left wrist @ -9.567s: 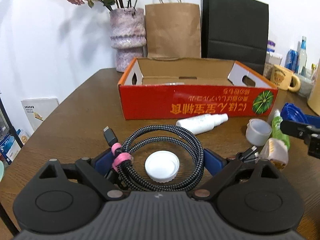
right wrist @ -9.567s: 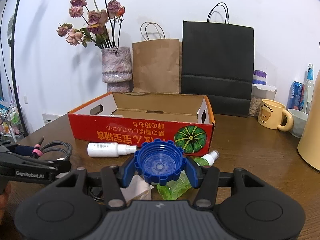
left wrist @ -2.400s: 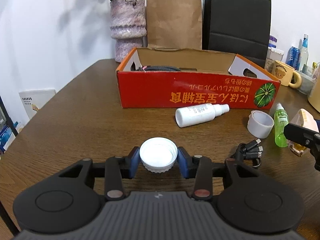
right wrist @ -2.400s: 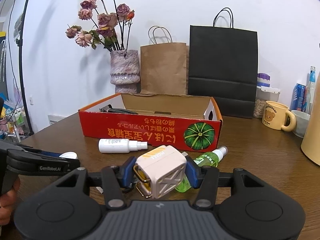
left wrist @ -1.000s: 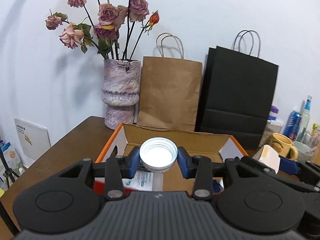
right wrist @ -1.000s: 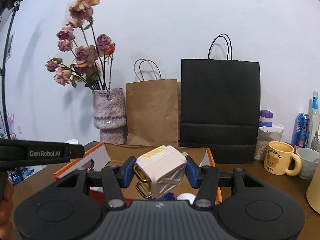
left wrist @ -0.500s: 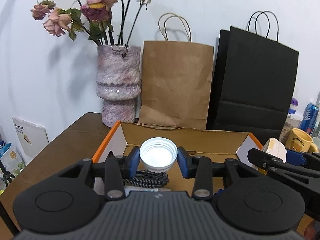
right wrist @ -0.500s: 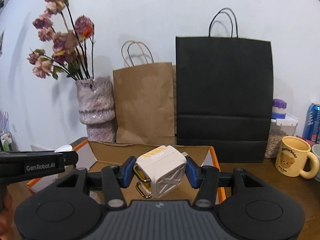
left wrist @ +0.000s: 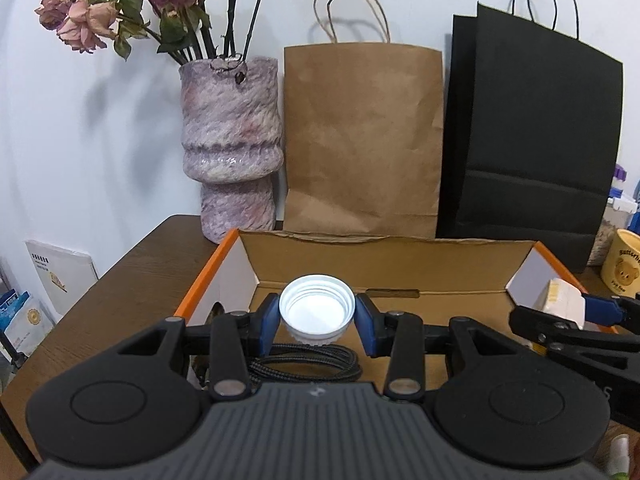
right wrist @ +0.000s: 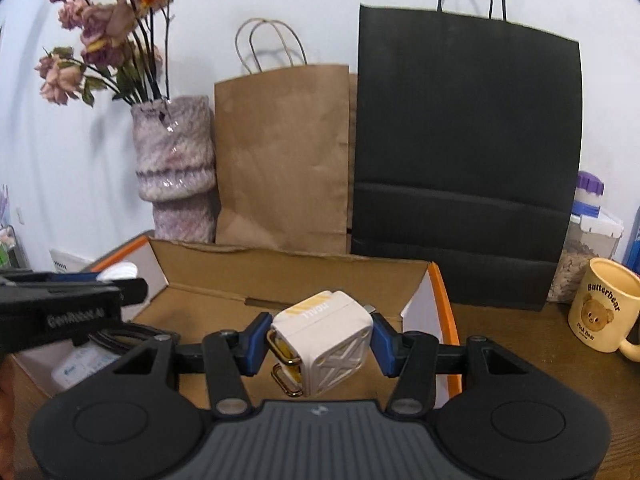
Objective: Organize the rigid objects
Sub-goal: 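Open the left tool releasing the white cap while the right tool releases the plug in the box, then move both tools out of the box toward the black charger cable and green spray bottle, then grasp the black charger cable with the left tool while the right tool grasps the green spray bottle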
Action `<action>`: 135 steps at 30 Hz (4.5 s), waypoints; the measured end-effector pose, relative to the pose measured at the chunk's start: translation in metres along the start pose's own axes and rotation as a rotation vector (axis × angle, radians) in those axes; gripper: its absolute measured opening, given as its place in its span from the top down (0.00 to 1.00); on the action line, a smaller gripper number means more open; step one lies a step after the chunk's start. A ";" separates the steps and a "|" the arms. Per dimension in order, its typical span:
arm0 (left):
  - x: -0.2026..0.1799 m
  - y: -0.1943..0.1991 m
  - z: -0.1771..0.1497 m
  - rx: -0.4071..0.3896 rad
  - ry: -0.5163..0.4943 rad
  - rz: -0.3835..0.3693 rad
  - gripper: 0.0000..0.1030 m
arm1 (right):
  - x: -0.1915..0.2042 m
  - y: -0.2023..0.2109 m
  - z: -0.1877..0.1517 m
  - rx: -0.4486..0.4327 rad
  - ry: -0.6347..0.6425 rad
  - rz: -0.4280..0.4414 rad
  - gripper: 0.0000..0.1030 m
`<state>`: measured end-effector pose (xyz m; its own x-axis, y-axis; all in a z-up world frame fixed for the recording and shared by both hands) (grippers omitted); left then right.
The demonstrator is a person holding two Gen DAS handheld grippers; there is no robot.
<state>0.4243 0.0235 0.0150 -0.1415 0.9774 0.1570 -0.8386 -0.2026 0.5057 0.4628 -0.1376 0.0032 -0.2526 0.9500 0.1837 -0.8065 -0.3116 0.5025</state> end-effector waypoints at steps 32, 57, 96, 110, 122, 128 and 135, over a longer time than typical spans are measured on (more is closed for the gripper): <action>0.010 0.001 0.000 0.009 0.019 0.069 0.00 | -0.008 0.003 -0.002 -0.013 0.000 -0.071 0.00; 0.007 0.061 -0.018 -0.049 0.030 0.050 0.00 | -0.022 0.066 -0.020 -0.056 0.003 -0.106 0.00; -0.067 0.152 -0.133 0.103 -0.100 -0.148 0.00 | -0.073 0.186 -0.128 0.042 -0.115 -0.200 0.00; -0.073 0.140 -0.142 0.168 -0.101 -0.186 0.00 | -0.074 0.182 -0.131 0.062 -0.123 -0.203 0.00; -0.083 0.152 -0.140 0.108 -0.160 -0.253 0.55 | -0.072 0.179 -0.133 0.079 -0.114 -0.203 0.00; -0.075 0.155 -0.137 0.094 -0.133 -0.229 0.55 | -0.072 0.178 -0.134 0.084 -0.112 -0.205 0.00; -0.057 0.159 -0.128 0.054 -0.095 -0.180 0.55 | -0.072 0.179 -0.133 0.065 -0.119 -0.198 0.00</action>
<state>0.2315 -0.0564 -0.0220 0.0607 0.9886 0.1376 -0.8158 -0.0303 0.5775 0.2657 -0.2586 -0.0321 -0.0254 0.9847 0.1722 -0.7968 -0.1240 0.5913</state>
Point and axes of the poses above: each gripper's, at about its wrist camera, not at the fingertips, and y roughly against the way its jaws point, x to its left, z to its top, the point moved 3 cm from there along -y, roughly the way its jaws point, and after that the axes turned 10 degrees about -y, right-handed, at the moved point
